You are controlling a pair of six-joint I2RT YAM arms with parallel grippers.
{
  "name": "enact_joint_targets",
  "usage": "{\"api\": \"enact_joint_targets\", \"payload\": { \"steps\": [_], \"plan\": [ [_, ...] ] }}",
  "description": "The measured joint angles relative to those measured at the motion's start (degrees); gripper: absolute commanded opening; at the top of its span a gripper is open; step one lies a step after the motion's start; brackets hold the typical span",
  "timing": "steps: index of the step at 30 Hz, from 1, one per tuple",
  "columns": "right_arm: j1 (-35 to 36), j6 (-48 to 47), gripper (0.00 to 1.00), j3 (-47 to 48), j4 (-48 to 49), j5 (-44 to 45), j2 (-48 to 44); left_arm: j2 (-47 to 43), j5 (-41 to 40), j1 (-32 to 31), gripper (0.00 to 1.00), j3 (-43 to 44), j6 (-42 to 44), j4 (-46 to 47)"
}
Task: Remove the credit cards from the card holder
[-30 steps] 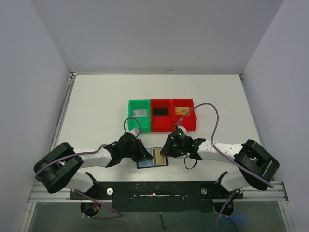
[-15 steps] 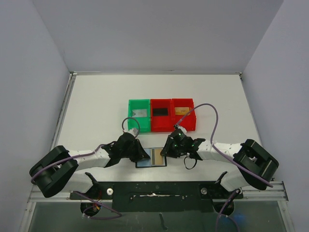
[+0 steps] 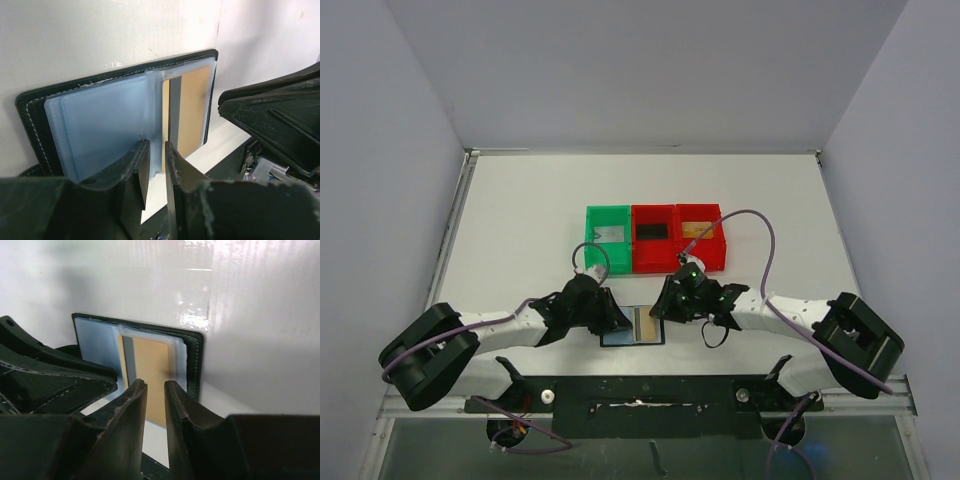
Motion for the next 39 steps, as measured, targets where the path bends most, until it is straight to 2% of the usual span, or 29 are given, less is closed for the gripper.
{"api": "enact_joint_targets", "payload": {
  "steps": [6, 21, 25, 32, 39],
  "plan": [
    [0.0, -0.4, 0.22, 1.9, 0.8, -1.3, 0.5, -0.8, 0.0, 0.0, 0.31, 0.0, -0.3, 0.1],
    [0.4, 2.7, 0.21, 0.2, 3.8, -2.5, 4.5, 0.5, 0.8, 0.0, 0.33, -1.3, -2.3, 5.0],
    [0.4, 3.1, 0.21, -0.2, 4.7, -2.5, 4.5, 1.7, 1.4, 0.2, 0.26, -2.3, -3.8, 8.4],
    [0.4, 3.4, 0.21, -0.7, 5.6, -2.6, 4.5, 2.7, 2.1, 0.3, 0.0, -5.1, -6.4, 12.9],
    [0.4, 4.0, 0.21, -0.9, 5.9, -2.5, 4.5, 1.4, 1.7, 0.3, 0.0, -5.4, -7.1, 11.8]
  ]
}}
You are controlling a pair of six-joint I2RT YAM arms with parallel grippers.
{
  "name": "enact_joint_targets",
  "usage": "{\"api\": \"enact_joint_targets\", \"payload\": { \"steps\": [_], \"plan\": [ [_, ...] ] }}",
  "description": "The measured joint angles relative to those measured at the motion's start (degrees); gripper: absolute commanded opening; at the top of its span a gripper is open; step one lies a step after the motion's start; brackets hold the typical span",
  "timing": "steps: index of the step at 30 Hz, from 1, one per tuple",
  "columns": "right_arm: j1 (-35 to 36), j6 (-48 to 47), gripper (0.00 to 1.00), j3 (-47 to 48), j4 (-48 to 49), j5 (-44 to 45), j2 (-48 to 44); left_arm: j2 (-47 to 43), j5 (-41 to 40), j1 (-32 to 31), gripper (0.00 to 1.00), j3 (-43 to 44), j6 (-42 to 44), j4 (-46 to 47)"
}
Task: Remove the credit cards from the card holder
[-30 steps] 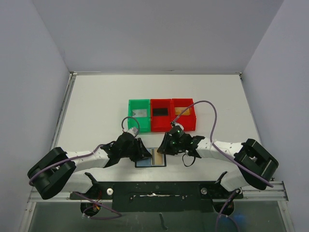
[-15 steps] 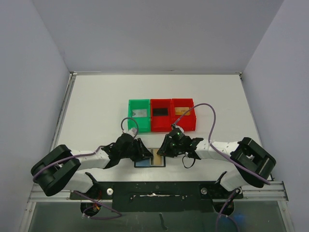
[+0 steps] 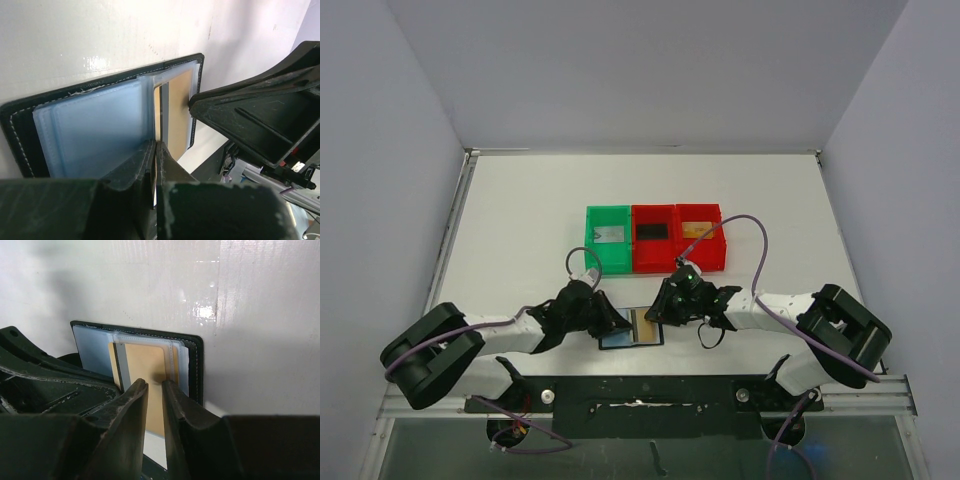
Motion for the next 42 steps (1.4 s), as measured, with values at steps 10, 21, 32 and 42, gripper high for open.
{"api": "enact_joint_targets", "payload": {
  "steps": [10, 21, 32, 42],
  "plan": [
    [0.0, 0.0, 0.21, 0.0, 0.0, 0.0, 0.1, -7.1, -3.0, 0.4, 0.0, 0.0, 1.2, -8.2],
    [0.1, -2.5, 0.24, 0.7, -1.5, 0.0, -0.3, -9.8, -4.1, 0.6, 0.0, -0.9, 1.8, -10.8],
    [2.4, -5.9, 0.24, 4.0, -3.6, -0.9, -2.5, -9.9, -4.1, 0.7, 0.0, -0.9, 2.4, -10.9],
    [4.0, -4.6, 0.23, 6.3, -2.6, -1.8, 5.1, -9.9, -4.1, 1.0, 0.12, -1.2, 2.4, -11.0]
  ]
}}
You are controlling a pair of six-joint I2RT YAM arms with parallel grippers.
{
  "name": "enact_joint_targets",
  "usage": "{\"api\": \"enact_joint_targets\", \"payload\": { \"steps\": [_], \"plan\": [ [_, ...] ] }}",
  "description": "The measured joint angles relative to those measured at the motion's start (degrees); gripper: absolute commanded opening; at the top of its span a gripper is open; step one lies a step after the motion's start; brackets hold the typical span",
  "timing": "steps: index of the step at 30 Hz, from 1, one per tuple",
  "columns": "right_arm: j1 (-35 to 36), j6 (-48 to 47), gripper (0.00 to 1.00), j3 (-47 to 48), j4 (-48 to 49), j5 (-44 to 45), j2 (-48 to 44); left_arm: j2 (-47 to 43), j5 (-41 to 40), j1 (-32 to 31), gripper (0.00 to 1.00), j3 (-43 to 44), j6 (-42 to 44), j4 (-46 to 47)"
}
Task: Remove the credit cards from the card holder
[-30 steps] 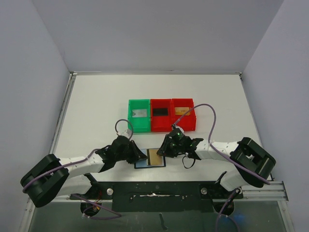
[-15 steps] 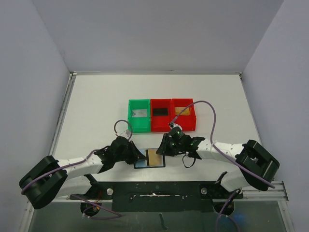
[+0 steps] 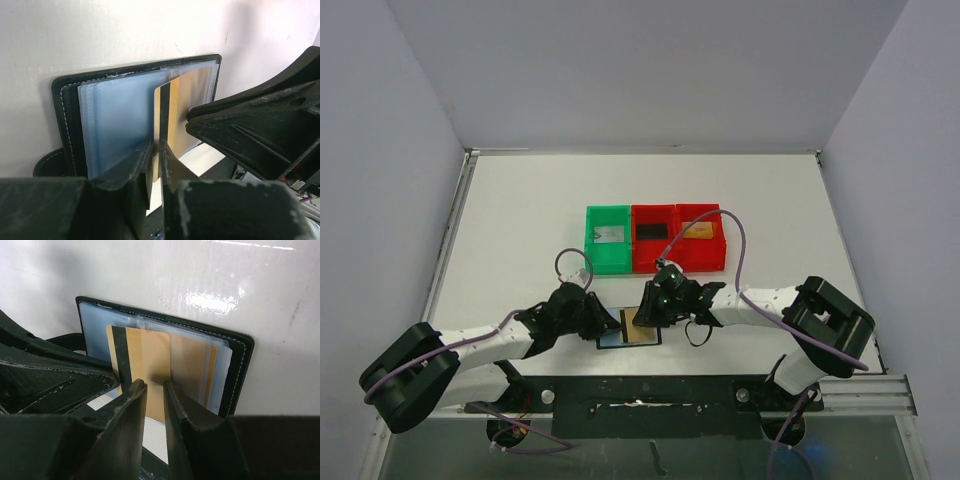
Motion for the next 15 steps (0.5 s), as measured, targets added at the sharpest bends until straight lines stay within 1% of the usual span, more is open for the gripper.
{"api": "enact_joint_targets", "payload": {
  "steps": [6, 15],
  "plan": [
    [0.0, 0.9, 0.23, -0.6, 1.1, 0.1, 0.0, 0.3, 0.2, 0.1, 0.21, -0.8, -1.6, 1.8],
    [0.0, 3.0, 0.23, -2.6, 4.5, 0.0, -0.2, 2.9, 1.1, 0.2, 0.21, -2.8, -5.5, 8.8]
  ]
}}
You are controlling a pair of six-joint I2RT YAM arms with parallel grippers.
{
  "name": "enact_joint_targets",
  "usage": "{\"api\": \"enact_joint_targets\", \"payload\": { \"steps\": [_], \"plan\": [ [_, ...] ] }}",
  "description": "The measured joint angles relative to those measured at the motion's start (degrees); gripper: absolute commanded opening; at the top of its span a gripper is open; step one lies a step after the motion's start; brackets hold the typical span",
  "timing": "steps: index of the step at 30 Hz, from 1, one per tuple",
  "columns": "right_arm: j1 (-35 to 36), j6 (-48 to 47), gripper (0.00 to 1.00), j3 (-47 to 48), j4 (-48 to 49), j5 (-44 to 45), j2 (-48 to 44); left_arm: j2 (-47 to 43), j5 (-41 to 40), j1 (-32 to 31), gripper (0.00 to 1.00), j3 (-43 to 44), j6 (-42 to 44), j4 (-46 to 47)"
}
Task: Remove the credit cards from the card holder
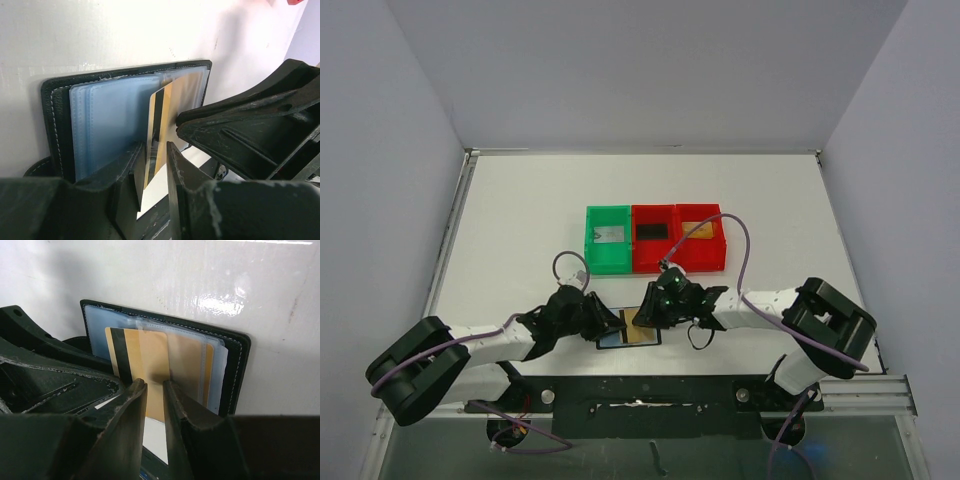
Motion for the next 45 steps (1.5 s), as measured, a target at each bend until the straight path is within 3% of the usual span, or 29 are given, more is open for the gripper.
{"api": "enact_joint_targets", "payload": {
  "steps": [6, 13, 29, 45],
  "plan": [
    [0.0, 2.2, 0.23, -1.9, 2.3, 0.4, -0.7, 0.3, 0.7, 0.2, 0.17, -0.5, -0.6, 1.7],
    [0.0, 3.8, 0.23, -3.0, 3.3, 0.6, -1.3, 0.3, 1.5, 0.2, 0.0, -1.5, -0.8, 2.5],
    [0.1, 3.7, 0.24, -2.4, 2.8, 0.6, -1.2, -3.8, 1.6, 0.2, 0.0, -1.5, 0.3, -0.5],
    [0.1, 2.3, 0.25, 0.3, -1.5, 1.8, -0.3, -2.2, 1.5, 0.2, 0.0, 1.2, 2.8, -3.0]
  ]
}}
